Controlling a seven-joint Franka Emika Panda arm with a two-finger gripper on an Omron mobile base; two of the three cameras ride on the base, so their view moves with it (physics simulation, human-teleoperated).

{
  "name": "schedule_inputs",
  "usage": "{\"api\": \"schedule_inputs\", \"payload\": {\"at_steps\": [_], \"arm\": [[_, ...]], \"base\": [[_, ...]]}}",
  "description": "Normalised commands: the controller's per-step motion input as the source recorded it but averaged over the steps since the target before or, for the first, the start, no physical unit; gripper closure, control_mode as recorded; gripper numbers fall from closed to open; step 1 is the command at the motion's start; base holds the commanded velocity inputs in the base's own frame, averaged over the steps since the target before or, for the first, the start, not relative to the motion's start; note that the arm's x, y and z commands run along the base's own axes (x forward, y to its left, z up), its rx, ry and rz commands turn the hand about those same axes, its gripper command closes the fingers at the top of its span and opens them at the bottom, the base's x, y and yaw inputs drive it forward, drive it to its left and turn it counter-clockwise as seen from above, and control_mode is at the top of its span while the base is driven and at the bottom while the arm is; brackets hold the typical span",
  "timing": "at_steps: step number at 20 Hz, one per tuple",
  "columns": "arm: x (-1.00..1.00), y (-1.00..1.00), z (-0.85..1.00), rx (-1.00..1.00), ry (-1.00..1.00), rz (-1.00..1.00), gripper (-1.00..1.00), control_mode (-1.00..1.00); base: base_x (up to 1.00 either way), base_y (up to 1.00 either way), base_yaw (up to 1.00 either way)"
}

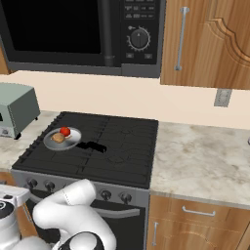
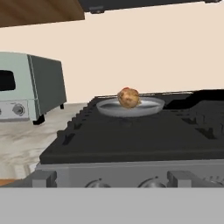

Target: Place the pan on the front left burner on the stove. Then place the tomato and the onion in the pan and turn on the front left burner.

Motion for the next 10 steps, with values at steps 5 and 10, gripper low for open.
{"api": "schedule_inputs", "payload": {"at_steps": [5, 10], "arm": [[0.17, 0.0, -0.16, 0.04, 0.0, 0.0, -1.0, -1.0], [0.07, 0.0, -0.23, 0.02, 0.0, 0.0, -1.0, -1.0]], "base": [[0.0, 0.0, 0.0], [0.0, 0.0, 0.0]]}}
